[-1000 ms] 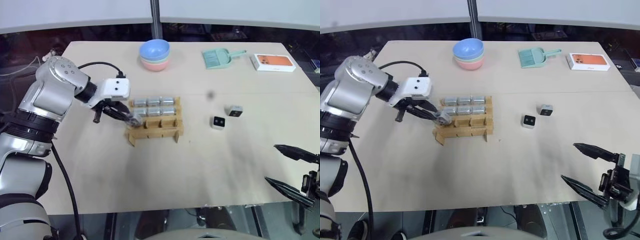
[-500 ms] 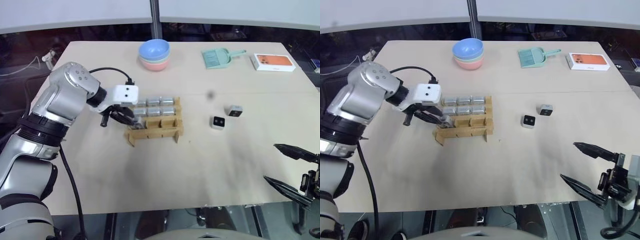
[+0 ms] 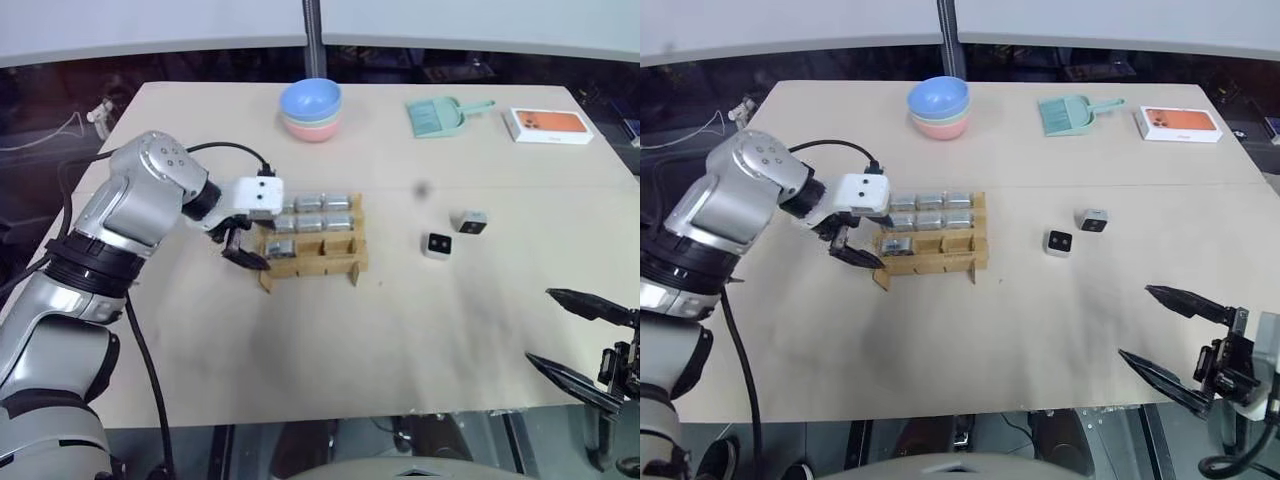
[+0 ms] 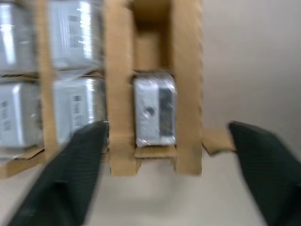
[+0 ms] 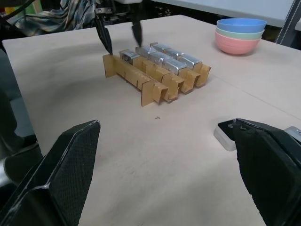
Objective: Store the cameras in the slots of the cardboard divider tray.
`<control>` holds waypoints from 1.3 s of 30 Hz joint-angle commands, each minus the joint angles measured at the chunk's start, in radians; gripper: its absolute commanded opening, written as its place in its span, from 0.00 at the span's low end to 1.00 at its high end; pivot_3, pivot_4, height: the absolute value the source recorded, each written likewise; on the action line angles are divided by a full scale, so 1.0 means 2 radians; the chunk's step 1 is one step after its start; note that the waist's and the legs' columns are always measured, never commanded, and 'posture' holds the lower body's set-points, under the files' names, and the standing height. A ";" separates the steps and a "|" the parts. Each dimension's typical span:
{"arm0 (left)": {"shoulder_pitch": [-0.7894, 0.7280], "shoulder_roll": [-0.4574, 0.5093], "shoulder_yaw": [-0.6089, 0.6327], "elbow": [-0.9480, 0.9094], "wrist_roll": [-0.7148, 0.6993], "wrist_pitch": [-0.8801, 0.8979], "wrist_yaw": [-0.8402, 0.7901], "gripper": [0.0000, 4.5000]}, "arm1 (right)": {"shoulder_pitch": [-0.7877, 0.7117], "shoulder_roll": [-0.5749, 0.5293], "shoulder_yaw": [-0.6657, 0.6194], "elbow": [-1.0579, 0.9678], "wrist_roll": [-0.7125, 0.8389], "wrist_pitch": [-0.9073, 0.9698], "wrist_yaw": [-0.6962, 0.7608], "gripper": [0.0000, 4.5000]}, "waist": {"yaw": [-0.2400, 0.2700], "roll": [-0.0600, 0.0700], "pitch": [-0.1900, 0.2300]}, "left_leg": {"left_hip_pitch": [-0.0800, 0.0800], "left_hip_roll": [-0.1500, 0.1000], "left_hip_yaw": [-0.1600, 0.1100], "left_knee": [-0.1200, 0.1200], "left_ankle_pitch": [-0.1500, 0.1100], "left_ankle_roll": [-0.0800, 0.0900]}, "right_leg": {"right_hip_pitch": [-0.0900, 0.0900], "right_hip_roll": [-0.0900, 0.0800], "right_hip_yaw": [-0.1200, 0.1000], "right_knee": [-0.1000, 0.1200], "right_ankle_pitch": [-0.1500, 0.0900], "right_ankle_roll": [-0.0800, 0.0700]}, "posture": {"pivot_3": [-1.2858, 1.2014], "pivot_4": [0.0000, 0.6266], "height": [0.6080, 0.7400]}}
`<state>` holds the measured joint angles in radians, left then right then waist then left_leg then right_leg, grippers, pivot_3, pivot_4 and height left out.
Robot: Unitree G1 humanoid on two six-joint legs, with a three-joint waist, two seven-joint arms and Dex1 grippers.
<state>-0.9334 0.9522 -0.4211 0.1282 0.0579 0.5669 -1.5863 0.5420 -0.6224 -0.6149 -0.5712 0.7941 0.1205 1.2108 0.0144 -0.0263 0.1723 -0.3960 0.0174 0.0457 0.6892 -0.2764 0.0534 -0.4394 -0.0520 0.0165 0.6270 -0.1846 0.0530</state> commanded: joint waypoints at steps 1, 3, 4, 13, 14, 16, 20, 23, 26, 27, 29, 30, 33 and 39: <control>-0.012 0.022 0.044 -0.021 -0.032 0.028 -0.011 0.99 | 0.004 0.002 -0.007 -0.009 0.006 -0.008 -0.003 1.00 | -0.001 0.000 0.000 | 0.000 0.000 0.000 0.000 0.000 0.000 | 0.000 0.000 0.000 0.000 0.000 0.000 | 0.52 0.24 1.00; -0.009 0.029 0.073 -0.021 -0.066 0.023 -0.013 0.99 | 0.001 0.000 -0.006 -0.006 0.005 -0.008 -0.004 1.00 | -0.002 0.000 0.000 | 0.000 0.000 0.000 0.000 0.000 0.000 | 0.000 0.000 0.000 0.000 0.000 0.000 | 0.52 0.24 1.00; -0.007 0.030 0.087 -0.022 -0.083 0.025 -0.014 0.99 | -0.001 0.000 -0.005 -0.004 0.004 -0.008 -0.005 1.00 | -0.002 0.000 0.000 | 0.000 0.000 0.000 0.000 0.000 0.000 | 0.000 0.000 0.000 0.000 0.000 0.000 | 0.52 0.24 1.00; 0.120 -0.025 0.341 -0.101 -0.291 0.044 0.052 0.99 | -0.085 -0.034 0.087 0.027 -0.107 0.041 -0.108 1.00 | -0.006 0.001 0.000 | 0.001 0.001 -0.001 0.001 0.000 0.000 | 0.000 0.000 0.001 0.001 0.000 0.000 | 0.52 0.24 1.00; 0.140 -0.025 0.362 -0.111 -0.307 0.049 0.060 0.99 | -0.099 -0.037 0.105 0.031 -0.133 0.052 -0.133 1.00 | -0.006 0.001 0.000 | 0.002 0.002 -0.001 0.000 0.000 0.000 | 0.000 0.000 0.001 0.001 0.000 0.000 | 0.52 0.24 1.00; 0.165 -0.026 0.393 -0.129 -0.335 0.062 0.081 0.99 | -0.133 -0.044 0.138 0.047 -0.174 0.086 -0.179 1.00 | -0.009 0.000 0.000 | 0.001 0.002 0.000 0.000 0.000 0.000 | 0.000 0.000 0.001 0.001 0.001 -0.001 | 0.52 0.24 1.00; 0.210 -0.024 0.432 -0.178 -0.386 0.083 0.110 0.99 | -0.215 -0.042 0.190 0.090 -0.200 0.149 -0.228 1.00 | -0.010 0.000 0.000 | 0.001 0.002 0.000 0.001 0.000 0.000 | 0.000 0.000 0.001 0.001 0.001 -0.001 | 0.52 0.24 1.00; 0.231 -0.025 0.459 -0.198 -0.425 0.096 0.132 0.99 | -0.274 -0.021 0.218 0.112 -0.204 0.197 -0.268 1.00 | -0.009 0.000 0.000 | 0.001 0.001 0.000 0.001 0.000 0.000 | 0.000 -0.001 0.001 0.001 0.001 -0.002 | 0.52 0.24 1.00; 0.254 -0.025 0.478 -0.215 -0.450 0.097 0.150 0.99 | -0.320 0.008 0.237 0.149 -0.221 0.186 -0.292 1.00 | -0.011 0.000 0.000 | 0.001 0.001 0.000 0.000 0.000 0.000 | 0.000 0.000 0.001 0.001 0.001 -0.002 | 0.52 0.24 1.00; 0.263 -0.023 0.480 -0.219 -0.455 0.096 0.154 0.99 | -0.335 0.015 0.242 0.166 -0.234 0.170 -0.300 1.00 | -0.011 0.000 0.000 | 0.001 0.001 0.000 0.000 0.000 0.000 | 0.000 0.000 0.000 0.001 0.001 -0.002 | 0.52 0.24 1.00; 0.278 -0.021 0.484 -0.227 -0.462 0.092 0.158 0.99 | -0.366 0.028 0.244 0.198 -0.254 0.149 -0.323 1.00 | -0.012 0.000 0.000 | 0.001 0.001 0.000 0.000 0.000 0.000 | 0.000 0.000 0.000 0.001 0.002 -0.002 | 0.52 0.24 1.00; 0.285 -0.021 0.485 -0.231 -0.466 0.090 0.161 0.99 | -0.380 0.034 0.243 0.212 -0.259 0.142 -0.330 1.00 | -0.013 0.000 0.000 | 0.001 0.001 0.000 0.000 0.000 0.000 | 0.000 0.000 0.001 0.001 0.002 -0.002 | 0.52 0.24 1.00; 0.299 -0.019 0.488 -0.238 -0.475 0.084 0.167 0.99 | -0.417 0.039 0.251 0.253 -0.275 0.124 -0.332 1.00 | -0.013 0.000 0.000 | 0.001 0.000 0.000 0.000 0.000 0.000 | 0.000 0.000 0.001 0.001 0.002 -0.002 | 0.52 0.24 1.00; 0.309 -0.011 0.483 -0.239 -0.483 0.074 0.173 0.99 | -0.477 0.004 0.286 0.347 -0.306 0.074 -0.261 1.00 | -0.013 0.000 0.000 | 0.001 0.000 0.001 -0.001 0.000 0.000 | 0.000 0.000 0.001 0.000 0.002 -0.002 | 0.52 0.24 1.00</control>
<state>-0.3109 0.9100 0.5245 -0.3279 -0.8913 0.7366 -1.2418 -0.3767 -0.5784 -0.0432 0.1014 0.1971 0.3063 0.6382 -0.0123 -0.0262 0.1721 -0.3949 0.0178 0.0472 0.6880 -0.2762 0.0529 -0.4401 -0.0529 0.0178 0.6276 -0.1810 0.0489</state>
